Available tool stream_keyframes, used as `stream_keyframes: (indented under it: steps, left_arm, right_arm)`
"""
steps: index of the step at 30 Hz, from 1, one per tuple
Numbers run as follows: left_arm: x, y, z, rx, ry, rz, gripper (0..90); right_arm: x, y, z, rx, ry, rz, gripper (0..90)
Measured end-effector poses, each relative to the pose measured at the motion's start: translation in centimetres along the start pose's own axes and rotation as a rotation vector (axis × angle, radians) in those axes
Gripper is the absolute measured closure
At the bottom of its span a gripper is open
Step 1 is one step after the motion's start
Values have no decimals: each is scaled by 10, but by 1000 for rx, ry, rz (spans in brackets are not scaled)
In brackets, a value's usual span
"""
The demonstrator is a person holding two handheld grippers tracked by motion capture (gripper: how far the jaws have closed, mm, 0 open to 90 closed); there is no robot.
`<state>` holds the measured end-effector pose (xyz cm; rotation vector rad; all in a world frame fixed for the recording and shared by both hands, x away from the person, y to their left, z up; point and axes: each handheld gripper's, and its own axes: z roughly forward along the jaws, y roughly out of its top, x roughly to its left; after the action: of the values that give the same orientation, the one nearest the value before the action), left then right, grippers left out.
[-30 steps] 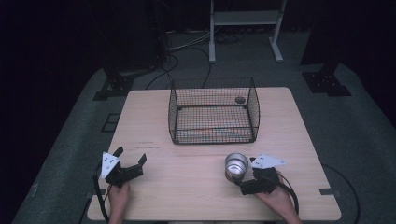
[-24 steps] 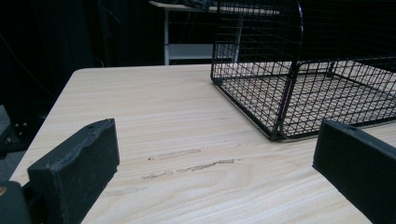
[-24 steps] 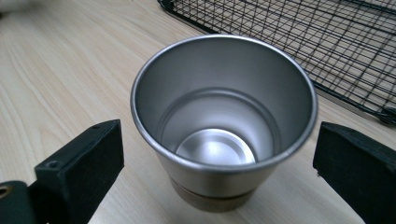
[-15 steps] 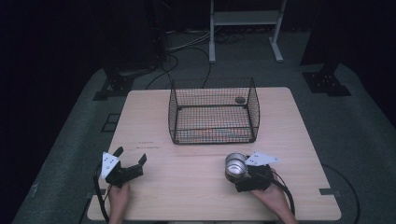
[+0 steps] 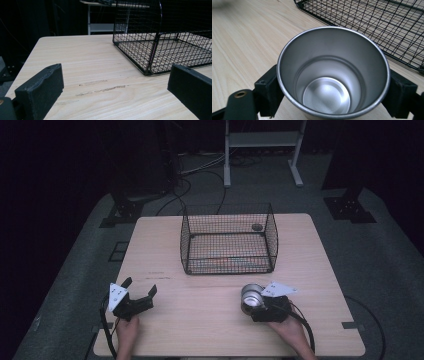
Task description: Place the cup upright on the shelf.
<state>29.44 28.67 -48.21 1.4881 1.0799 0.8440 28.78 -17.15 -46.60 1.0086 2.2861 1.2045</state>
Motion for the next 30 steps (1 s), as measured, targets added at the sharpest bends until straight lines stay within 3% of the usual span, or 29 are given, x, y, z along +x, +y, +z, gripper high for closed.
stream_keyframes:
  steps: [13,30]
  left_arm:
    - [0,0,0,0,-1,1,0]
    - [0,0,0,0,-1,3,0]
  right_arm:
    - [1,1,-2,5,-18,-16,180]
    - [-5,11,-18,-1,12,1,180]
